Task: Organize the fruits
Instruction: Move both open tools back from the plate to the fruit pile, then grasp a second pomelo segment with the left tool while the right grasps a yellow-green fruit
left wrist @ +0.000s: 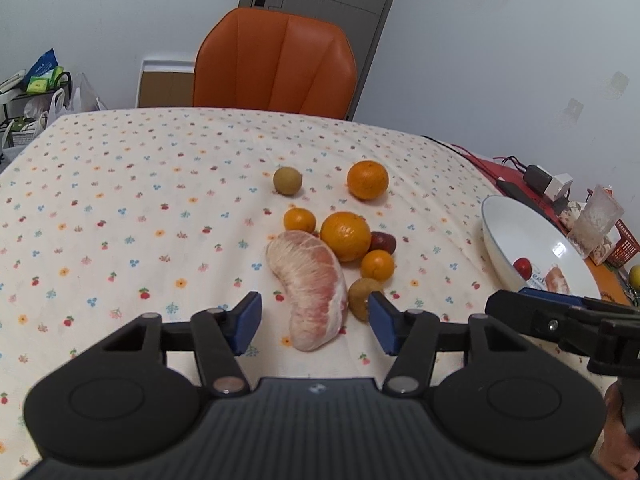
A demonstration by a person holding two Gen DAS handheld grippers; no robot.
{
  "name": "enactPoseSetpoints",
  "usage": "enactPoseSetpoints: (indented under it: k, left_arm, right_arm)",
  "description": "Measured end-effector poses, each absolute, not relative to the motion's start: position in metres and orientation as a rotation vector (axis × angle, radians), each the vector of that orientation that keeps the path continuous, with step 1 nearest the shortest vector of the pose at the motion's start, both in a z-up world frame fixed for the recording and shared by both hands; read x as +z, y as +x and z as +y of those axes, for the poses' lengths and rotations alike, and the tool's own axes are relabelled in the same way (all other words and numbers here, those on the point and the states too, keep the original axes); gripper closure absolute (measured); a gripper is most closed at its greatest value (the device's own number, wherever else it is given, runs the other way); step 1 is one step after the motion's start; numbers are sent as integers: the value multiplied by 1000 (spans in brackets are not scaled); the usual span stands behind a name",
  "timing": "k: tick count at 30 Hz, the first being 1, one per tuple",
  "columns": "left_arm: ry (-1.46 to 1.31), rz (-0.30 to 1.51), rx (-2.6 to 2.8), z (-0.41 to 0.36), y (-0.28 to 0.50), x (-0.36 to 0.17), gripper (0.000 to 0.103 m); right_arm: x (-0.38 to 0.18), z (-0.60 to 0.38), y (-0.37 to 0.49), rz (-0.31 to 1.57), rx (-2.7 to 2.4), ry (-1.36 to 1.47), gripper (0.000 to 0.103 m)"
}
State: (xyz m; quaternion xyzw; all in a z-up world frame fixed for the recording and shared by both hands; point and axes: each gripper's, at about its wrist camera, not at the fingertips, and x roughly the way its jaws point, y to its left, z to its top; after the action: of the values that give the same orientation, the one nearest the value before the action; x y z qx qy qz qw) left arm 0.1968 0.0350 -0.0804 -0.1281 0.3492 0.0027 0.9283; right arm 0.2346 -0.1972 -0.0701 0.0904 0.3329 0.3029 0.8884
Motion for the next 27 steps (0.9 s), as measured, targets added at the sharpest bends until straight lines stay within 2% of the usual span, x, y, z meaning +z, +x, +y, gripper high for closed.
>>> enactPoseSetpoints:
  k: [5,8,14,27]
  left_arm:
    - [-267,727,-9,35,200,-89,53]
    - [-276,725,-23,38,201,-90,74]
    - [-294,730,-51,47,193,-87,75]
    - [-299,741,-43,66,174,-79,75]
  right_arm:
    - [-73,-190,238,705,641,184,22]
    - [-75,-184,240,710,654,179,27]
    - [-81,-172,247,734,661,196,45]
    - [-91,-137,251,749,711,182,47]
